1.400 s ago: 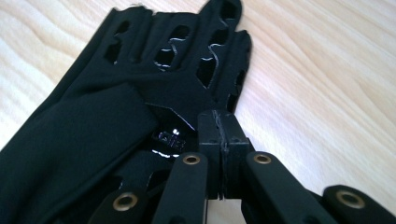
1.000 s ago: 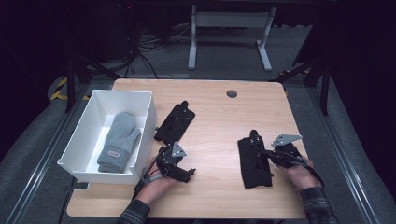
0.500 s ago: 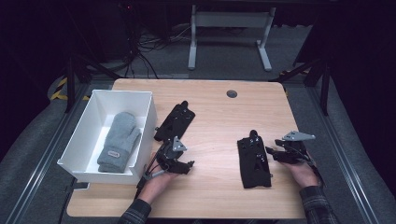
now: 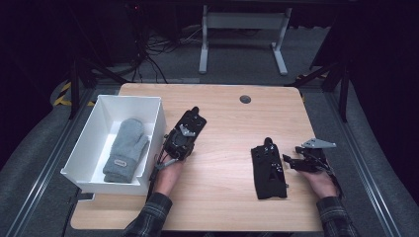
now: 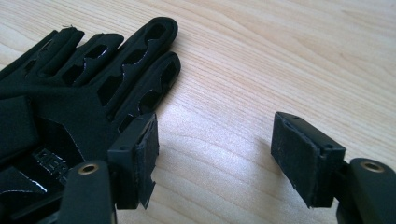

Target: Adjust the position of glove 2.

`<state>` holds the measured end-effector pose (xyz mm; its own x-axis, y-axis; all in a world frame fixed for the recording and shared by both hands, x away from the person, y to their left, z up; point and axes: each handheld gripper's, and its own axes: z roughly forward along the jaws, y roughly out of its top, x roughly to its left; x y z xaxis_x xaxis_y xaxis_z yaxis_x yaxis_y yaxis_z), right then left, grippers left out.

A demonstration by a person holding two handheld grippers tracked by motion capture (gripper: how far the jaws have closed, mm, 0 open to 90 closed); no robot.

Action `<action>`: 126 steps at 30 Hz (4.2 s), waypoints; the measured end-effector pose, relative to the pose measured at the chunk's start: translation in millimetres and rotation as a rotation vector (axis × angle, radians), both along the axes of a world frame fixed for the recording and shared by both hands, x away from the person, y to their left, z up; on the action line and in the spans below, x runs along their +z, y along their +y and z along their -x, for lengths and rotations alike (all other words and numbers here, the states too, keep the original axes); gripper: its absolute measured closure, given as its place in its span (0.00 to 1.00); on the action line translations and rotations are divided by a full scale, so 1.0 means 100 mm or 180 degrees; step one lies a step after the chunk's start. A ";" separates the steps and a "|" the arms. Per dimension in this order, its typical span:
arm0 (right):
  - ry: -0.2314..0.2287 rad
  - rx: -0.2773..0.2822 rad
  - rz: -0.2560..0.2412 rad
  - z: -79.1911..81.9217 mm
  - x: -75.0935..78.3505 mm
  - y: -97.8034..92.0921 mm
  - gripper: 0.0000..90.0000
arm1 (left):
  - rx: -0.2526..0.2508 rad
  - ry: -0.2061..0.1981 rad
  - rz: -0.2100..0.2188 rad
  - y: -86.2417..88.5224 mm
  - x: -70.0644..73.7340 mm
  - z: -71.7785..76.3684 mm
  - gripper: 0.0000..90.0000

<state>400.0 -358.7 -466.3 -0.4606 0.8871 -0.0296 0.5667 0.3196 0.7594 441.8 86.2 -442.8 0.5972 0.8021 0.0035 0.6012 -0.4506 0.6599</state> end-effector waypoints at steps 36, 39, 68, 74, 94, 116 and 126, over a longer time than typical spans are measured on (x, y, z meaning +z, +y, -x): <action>0.0031 0.0024 0.0007 -0.01 0.00 0.00 0.30 | -0.0474 0.0225 0.0274 -0.53 -0.16 0.20 1.00; 0.0033 0.0025 0.0007 -0.01 0.00 0.00 0.30 | -0.0558 0.0243 0.0286 -0.61 -0.16 0.29 1.00; 0.0034 0.0067 0.0015 -0.01 0.00 0.01 0.30 | -0.0745 0.0476 0.0120 -0.43 -0.08 0.30 1.00; 0.0033 0.0072 0.0016 -0.01 0.00 0.01 0.30 | -0.0949 0.0552 0.0223 -0.51 -0.09 0.46 1.00; 0.0034 0.0075 0.0017 -0.01 0.00 0.01 0.30 | -0.0561 0.0405 0.0344 -0.37 -0.06 0.14 0.71; 0.0063 0.0274 0.0056 0.02 0.06 0.03 0.49 | -0.0608 0.0578 0.0462 -0.41 -0.13 0.14 0.97; 0.0201 0.0747 0.0069 0.27 0.20 0.18 1.00 | -0.0661 0.0685 0.0730 -0.27 -0.05 0.10 0.97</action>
<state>373.0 -340.5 -445.9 -0.6556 0.7550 -0.0122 0.5211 0.4641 0.7163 432.1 59.5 -447.6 0.7147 0.6293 -0.3053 0.6485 -0.4326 0.6263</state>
